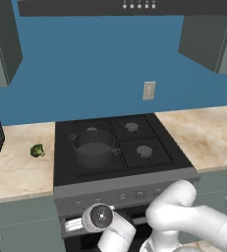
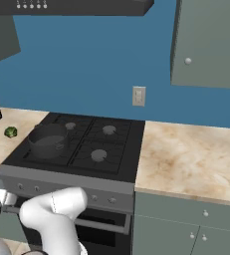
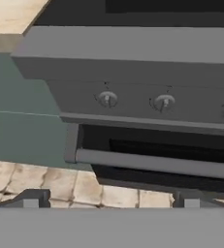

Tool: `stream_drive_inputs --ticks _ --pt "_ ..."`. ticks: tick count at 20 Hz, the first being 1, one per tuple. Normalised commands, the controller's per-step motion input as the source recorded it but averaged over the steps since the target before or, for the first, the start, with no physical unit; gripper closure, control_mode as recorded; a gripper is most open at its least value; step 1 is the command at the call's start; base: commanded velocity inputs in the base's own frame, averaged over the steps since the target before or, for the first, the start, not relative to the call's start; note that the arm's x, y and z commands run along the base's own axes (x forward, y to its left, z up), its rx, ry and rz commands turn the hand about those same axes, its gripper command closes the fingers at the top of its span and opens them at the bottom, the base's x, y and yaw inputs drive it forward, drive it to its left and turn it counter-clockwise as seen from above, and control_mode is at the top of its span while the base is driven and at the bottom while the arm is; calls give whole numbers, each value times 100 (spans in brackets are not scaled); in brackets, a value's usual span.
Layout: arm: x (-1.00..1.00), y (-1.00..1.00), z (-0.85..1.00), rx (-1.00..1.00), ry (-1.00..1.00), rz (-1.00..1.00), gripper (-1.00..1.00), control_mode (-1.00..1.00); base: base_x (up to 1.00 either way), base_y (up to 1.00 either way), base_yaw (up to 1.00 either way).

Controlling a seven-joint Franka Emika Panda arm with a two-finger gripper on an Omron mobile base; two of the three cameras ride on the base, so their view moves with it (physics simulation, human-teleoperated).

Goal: Turn on the burner for the pot on the stove. Wait thirty seconds for the pot to heat up. Then add the broccoli to the pot.

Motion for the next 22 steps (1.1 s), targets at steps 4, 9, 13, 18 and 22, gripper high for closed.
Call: stream_drive_inputs --ticks 4,9,13,18,22 --pt "0 6 -28 5 -23 0 -100 -100 0 0 0" --pt "0 1 -21 1 -22 -1 -100 -100 0 0 0" --pt "0 4 -5 0 -20 0 -100 -100 0 0 0" --pt "0 4 0 0 -25 -5 -100 -100 0 0 0" --pt "-1 2 0 0 -24 -9 -100 -100 0 0 0"
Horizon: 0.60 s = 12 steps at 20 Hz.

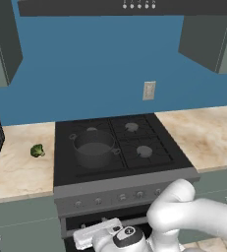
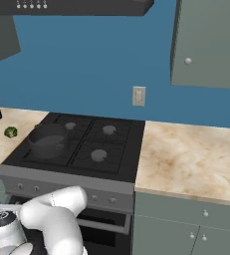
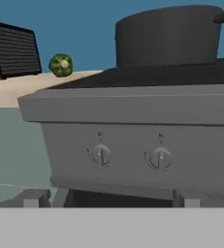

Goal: Turn on the burner for the pot on the stove. Wait thirty seconds for the pot to heat up. Then add the broccoli to the pot.

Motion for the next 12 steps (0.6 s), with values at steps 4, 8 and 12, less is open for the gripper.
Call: stream_drive_inputs --ticks 4,8,12 --pt "0 19 0 0 -22 -11 -100 -100 0 0 0" --pt "0 28 0 0 -17 -10 -100 -100 0 0 0" --pt "0 44 -9 0 -10 -7 -100 -100 0 0 0"
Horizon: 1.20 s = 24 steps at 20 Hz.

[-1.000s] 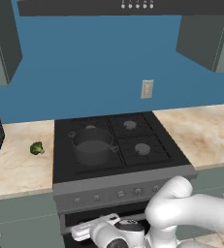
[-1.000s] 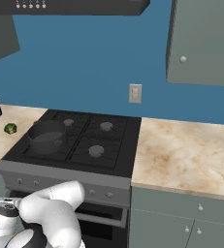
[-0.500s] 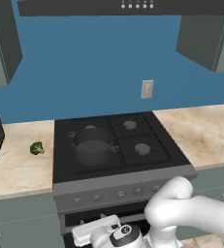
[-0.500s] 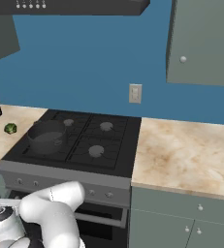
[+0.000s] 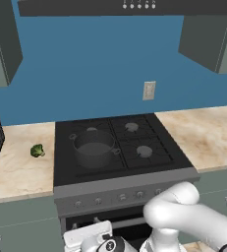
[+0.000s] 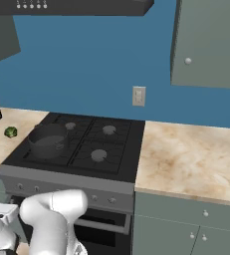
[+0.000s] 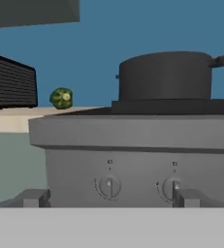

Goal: Turn on the burner for the pot on the stove. Wait thirty seconds for the pot to heat up. Then add the broccoli to the pot.

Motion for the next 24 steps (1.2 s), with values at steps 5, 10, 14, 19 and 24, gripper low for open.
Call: stream_drive_inputs --ticks 5,10,14,19,24 --pt "5 34 -27 0 -6 -6 -100 -100 0 0 0" --pt "11 -1 -4 0 0 -1 -100 -100 0 0 0" --pt "19 -14 0 2 0 0 -100 -100 0 0 0" --pt "23 -21 0 4 0 0 -100 -100 0 0 0" --pt "29 -23 0 5 0 0 -100 -100 0 0 0"
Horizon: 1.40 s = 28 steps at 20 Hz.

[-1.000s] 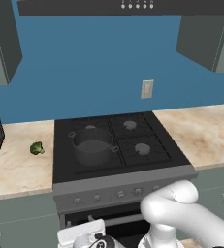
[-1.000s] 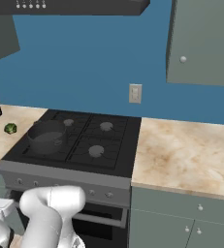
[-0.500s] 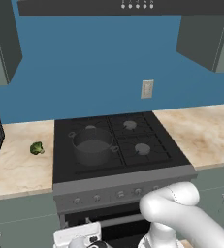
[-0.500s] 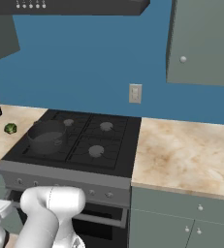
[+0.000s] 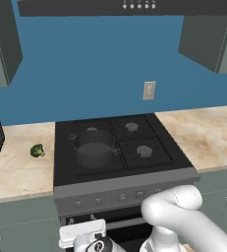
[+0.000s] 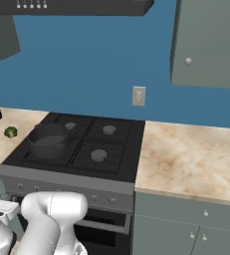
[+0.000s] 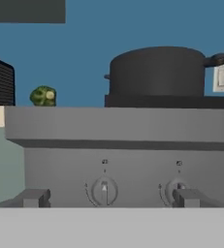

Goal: Turn on the burner for the pot on the stove. Wait thirty seconds for the pot to heat up. Then add the broccoli to the pot.

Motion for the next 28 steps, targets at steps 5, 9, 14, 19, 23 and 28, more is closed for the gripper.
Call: stream_drive_inputs --ticks 5,9,14,19,23,28 --pt "32 0 -8 0 0 0 -100 -100 0 0 0" --pt "34 0 -9 0 0 0 -100 -100 0 0 0" --pt "32 0 -15 0 0 0 -100 -100 0 0 0" --pt "29 0 -18 0 0 0 -100 -100 0 0 0" --pt "26 0 -21 0 0 0 -100 -100 0 0 0" --pt "21 0 -20 0 0 0 -100 -100 0 0 0"
